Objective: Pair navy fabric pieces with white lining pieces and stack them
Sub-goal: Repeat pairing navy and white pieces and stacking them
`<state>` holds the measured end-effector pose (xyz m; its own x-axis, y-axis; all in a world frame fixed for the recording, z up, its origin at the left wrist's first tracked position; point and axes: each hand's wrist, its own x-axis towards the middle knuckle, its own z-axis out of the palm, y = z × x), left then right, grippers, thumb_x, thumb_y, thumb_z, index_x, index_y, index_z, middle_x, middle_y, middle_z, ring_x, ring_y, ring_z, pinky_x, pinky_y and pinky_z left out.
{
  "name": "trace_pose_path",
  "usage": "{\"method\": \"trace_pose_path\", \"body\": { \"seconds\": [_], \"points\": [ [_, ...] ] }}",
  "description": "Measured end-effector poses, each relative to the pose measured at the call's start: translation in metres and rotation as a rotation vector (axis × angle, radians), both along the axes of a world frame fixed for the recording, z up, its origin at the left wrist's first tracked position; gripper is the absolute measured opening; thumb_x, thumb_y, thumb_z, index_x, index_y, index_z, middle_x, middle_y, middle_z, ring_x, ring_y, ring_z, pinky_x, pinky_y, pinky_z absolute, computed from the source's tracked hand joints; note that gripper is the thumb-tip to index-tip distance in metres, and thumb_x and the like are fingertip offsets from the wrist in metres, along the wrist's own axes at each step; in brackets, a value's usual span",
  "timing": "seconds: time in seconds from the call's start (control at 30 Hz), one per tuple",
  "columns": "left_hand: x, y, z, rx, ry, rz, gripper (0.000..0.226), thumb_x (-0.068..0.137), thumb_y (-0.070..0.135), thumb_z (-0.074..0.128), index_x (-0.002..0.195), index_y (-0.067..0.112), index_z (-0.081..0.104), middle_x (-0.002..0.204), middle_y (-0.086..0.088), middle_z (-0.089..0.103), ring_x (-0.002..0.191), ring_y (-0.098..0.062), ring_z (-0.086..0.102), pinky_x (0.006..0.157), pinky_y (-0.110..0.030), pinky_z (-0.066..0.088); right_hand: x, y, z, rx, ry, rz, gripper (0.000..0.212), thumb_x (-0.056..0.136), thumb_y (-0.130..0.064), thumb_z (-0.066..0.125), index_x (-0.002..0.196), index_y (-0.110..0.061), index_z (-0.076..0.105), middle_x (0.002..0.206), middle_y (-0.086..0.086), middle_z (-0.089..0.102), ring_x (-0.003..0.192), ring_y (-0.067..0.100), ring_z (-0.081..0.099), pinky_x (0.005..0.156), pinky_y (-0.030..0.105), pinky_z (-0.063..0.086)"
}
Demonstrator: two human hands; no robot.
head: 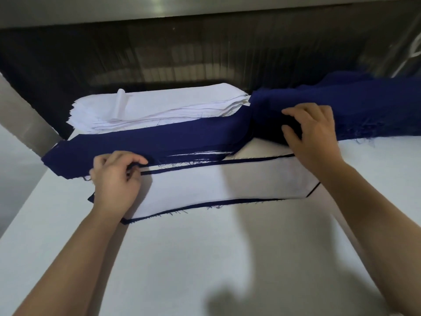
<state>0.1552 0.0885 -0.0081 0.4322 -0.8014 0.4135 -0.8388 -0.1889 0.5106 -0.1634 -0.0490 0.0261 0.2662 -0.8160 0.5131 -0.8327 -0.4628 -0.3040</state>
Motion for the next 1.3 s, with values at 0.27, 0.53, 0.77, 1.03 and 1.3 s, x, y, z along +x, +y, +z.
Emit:
{"method": "trace_pose_path", "body": {
  "seconds": [0.27,0.53,0.77,1.03,1.3],
  "points": [
    [-0.051,-0.065,0.013,-0.009,0.096,-0.041,0.033,0.090,0.005,0.055,0.119,0.018,0.059,0.102,0.014,0.059,0.112,-0.021,0.037,0.081,-0.022,0.016,0.006,-0.027,0.027,0.146,0.209,-0.179,0.040,0.098,-0.028,0.043,0.135,-0.015,0.047,0.137,0.012,0.043,0.118,0.036,0.034,0.095,0.040,0.029],
    [-0.126,-0.103,0.016,0.064,0.206,-0.113,0.030,0.092,0.017,0.055,0.121,0.024,0.057,0.118,0.009,0.061,0.116,-0.019,0.033,0.074,-0.023,0.012,0.011,-0.040,0.032,0.207,0.017,-0.155,0.029,0.096,-0.018,0.048,0.120,-0.011,0.062,0.126,0.010,0.055,0.113,0.029,0.049,0.092,0.036,0.040],
    [-0.179,-0.122,0.037,0.038,0.251,-0.202,0.034,0.092,0.019,0.053,0.124,0.026,0.057,0.125,0.009,0.057,0.116,-0.020,0.033,0.078,-0.024,0.013,0.006,-0.040,0.040,0.346,-0.087,-0.103,0.046,0.092,0.003,0.044,0.134,-0.015,0.049,0.140,0.009,0.045,0.125,0.026,0.044,0.100,0.031,0.035],
    [-0.202,-0.130,0.049,0.081,0.262,-0.270,0.037,0.093,0.024,0.053,0.131,0.027,0.051,0.131,0.010,0.052,0.121,-0.018,0.032,0.087,-0.029,0.020,0.002,-0.049,0.054,0.315,0.062,-0.177,0.028,0.095,-0.011,0.048,0.121,-0.012,0.060,0.118,0.013,0.058,0.100,0.026,0.055,0.075,0.030,0.037],
    [-0.225,-0.136,0.056,-0.002,0.356,-0.289,0.060,0.091,0.019,0.057,0.143,0.032,0.031,0.117,0.007,0.056,0.110,-0.017,0.037,0.084,-0.032,0.020,-0.012,-0.052,0.043,0.173,-0.178,-0.138,0.018,0.085,-0.023,0.066,0.100,-0.015,0.066,0.102,0.003,0.062,0.086,0.011,0.044,0.069,0.024,0.030]
  ]
}}
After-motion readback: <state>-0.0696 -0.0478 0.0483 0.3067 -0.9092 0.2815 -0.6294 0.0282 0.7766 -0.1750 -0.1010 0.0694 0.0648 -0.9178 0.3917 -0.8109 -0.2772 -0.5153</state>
